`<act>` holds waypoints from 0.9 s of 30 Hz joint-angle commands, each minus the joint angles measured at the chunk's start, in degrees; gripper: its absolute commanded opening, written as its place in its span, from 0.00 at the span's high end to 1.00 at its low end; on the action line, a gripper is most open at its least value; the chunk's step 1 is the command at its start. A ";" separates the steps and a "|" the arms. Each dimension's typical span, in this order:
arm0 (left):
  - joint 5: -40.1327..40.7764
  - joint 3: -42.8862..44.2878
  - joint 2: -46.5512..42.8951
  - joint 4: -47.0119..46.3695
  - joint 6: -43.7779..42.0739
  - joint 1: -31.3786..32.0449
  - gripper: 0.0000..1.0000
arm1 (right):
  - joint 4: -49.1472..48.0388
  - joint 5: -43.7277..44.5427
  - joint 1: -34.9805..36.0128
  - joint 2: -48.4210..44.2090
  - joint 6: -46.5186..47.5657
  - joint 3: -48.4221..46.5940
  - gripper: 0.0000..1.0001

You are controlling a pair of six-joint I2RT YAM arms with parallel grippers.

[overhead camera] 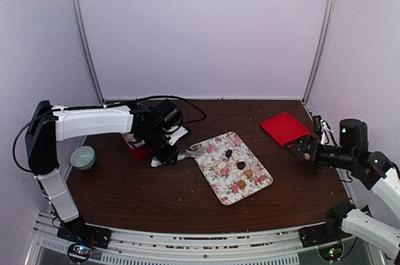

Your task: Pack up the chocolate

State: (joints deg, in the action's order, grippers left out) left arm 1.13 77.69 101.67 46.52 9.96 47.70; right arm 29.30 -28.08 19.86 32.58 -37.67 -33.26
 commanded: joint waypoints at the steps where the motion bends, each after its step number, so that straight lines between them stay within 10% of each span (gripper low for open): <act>1: 0.71 1.81 0.46 -0.38 -0.38 -0.59 0.70 | -1.00 0.65 -0.35 -0.14 -0.03 -0.34 0.00; 27: -14.17 4.92 -13.67 3.26 5.06 -16.83 0.88 | 2.24 -2.48 -0.37 3.16 5.41 -4.26 0.00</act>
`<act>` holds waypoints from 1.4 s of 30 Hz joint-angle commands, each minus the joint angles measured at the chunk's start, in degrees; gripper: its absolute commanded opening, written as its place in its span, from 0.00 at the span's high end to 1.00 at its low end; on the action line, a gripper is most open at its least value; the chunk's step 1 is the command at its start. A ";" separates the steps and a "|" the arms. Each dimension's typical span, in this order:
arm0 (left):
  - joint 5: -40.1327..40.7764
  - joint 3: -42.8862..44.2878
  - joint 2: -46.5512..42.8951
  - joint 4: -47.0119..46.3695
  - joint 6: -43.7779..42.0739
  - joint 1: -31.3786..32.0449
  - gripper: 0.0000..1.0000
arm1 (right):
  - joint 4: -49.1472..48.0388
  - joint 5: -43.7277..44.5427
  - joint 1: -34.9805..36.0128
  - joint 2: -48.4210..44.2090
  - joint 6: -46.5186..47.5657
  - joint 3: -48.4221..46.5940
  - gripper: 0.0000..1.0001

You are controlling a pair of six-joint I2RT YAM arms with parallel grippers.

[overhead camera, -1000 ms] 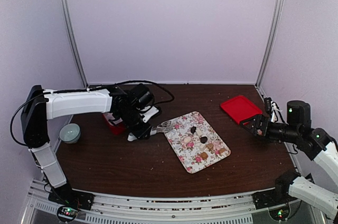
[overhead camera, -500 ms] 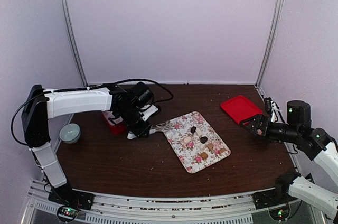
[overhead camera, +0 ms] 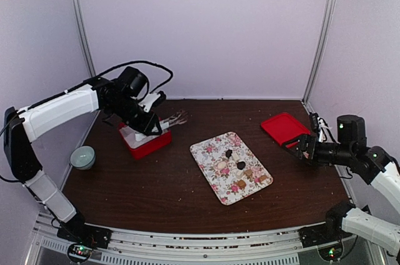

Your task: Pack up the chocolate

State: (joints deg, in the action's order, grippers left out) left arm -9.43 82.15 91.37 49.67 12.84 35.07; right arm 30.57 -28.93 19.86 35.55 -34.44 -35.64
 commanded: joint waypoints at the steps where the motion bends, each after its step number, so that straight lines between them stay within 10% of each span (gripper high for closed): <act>1: -3.54 -0.26 -4.19 0.15 2.38 -5.49 0.88 | 1.06 -1.86 -0.36 0.35 2.42 -1.92 0.00; 17: 1.64 -5.05 -8.54 8.08 4.96 -23.30 0.88 | -0.22 -2.10 -0.40 5.84 4.75 -3.48 0.00; 42: 7.23 -2.18 0.45 9.29 -0.32 -27.86 0.85 | -5.71 -1.72 -0.37 8.17 0.86 -0.99 0.00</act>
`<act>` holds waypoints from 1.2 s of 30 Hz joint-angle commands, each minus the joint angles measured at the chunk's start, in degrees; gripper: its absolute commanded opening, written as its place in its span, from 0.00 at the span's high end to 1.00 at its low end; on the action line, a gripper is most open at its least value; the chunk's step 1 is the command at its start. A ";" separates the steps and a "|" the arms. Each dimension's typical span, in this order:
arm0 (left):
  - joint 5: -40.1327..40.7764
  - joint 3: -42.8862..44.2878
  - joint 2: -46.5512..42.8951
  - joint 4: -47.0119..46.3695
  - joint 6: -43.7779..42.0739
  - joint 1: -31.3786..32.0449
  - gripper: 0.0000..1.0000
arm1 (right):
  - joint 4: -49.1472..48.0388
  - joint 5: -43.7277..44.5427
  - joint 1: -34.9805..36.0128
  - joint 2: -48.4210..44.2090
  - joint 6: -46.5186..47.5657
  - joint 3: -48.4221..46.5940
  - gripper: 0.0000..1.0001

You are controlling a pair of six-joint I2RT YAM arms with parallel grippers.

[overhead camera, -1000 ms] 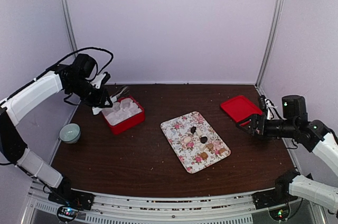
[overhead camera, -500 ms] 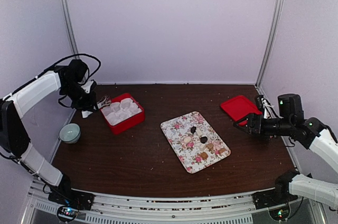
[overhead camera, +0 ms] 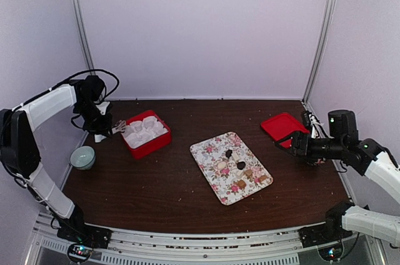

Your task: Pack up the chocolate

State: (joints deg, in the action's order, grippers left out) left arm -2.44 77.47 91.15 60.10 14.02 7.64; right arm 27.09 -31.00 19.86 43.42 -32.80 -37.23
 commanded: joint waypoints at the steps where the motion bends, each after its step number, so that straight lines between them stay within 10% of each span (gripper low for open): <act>1: 0.34 2.51 0.81 -1.33 -1.52 -0.45 0.84 | -2.41 0.33 -0.35 0.34 -0.94 0.70 0.00; 36: -7.52 4.22 -7.03 -3.48 -3.24 1.12 0.66 | -0.41 -2.45 -0.35 3.10 1.54 -3.09 0.00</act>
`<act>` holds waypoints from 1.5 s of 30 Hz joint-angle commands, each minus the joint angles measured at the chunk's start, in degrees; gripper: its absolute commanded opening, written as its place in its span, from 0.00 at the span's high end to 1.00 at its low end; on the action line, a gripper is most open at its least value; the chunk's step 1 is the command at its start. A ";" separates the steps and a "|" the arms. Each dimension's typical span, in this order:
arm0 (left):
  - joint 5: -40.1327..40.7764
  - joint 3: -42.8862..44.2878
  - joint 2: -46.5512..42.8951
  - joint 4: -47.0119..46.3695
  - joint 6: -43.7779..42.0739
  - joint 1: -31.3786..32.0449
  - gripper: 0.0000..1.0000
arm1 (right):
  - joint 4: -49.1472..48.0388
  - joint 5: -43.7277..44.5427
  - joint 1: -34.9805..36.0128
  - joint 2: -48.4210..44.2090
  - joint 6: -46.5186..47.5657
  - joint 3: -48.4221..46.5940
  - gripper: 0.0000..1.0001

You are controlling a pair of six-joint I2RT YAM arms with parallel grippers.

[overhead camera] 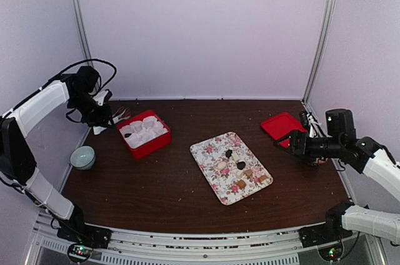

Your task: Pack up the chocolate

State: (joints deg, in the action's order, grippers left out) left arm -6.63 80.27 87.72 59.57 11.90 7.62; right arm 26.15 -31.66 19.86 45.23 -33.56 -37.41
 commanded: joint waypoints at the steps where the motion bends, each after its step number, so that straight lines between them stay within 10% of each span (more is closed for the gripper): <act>1: -3.95 0.73 -4.30 -3.62 -1.24 2.05 0.66 | 0.62 -2.23 -0.30 1.61 2.62 -3.20 0.00; 26: -9.84 2.64 9.17 -16.71 -0.35 39.46 0.65 | 3.67 -1.55 -1.93 -5.37 0.51 0.30 0.00; 45: -6.02 9.40 21.45 -17.47 2.33 43.36 0.65 | 4.70 -1.03 -2.19 -6.67 -0.19 0.99 0.00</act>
State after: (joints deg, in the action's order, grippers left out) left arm -13.65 86.96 107.77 44.34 13.54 51.20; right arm 30.46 -33.54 18.11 38.81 -33.61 -36.71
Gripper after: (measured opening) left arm 0.353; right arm 0.999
